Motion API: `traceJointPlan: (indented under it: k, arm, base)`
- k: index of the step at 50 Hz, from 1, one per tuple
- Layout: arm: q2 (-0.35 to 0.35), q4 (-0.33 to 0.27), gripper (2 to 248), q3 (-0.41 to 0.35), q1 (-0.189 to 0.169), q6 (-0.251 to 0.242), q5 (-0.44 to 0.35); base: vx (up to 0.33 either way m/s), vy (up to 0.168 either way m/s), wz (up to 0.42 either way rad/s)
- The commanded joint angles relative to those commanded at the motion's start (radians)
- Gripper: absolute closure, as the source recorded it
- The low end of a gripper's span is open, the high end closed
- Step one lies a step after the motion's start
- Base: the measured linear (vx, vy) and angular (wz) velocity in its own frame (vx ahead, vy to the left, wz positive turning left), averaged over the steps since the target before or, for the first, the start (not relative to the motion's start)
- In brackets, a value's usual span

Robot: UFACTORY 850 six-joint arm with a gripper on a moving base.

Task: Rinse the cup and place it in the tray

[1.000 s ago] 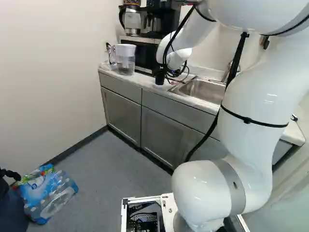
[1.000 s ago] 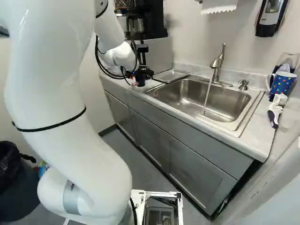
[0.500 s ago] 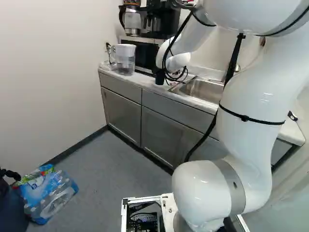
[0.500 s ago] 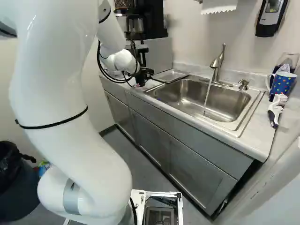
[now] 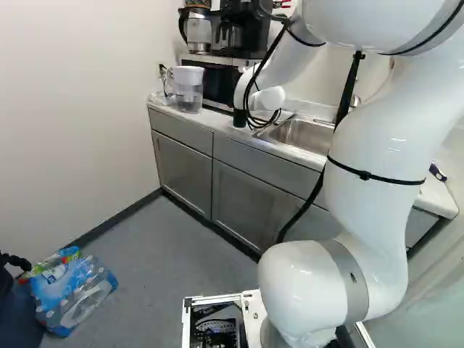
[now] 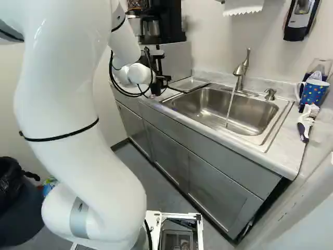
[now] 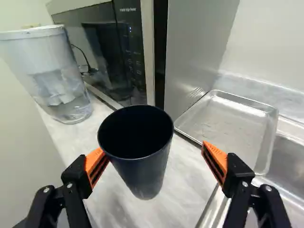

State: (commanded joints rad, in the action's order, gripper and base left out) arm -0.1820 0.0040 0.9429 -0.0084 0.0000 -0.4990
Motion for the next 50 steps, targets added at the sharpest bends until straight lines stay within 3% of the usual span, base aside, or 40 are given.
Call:
traceJointPlan:
  k: [13, 50]
  arm:
    - [-0.015, 0.000, 3, -0.013, 0.003, 0.000, -0.075]
    - [-0.055, 0.000, 3, -0.022, 0.016, 0.000, -0.077]
  base:
    - [0.000, 0.000, 0.000]
    - [0.000, 0.000, 0.000]
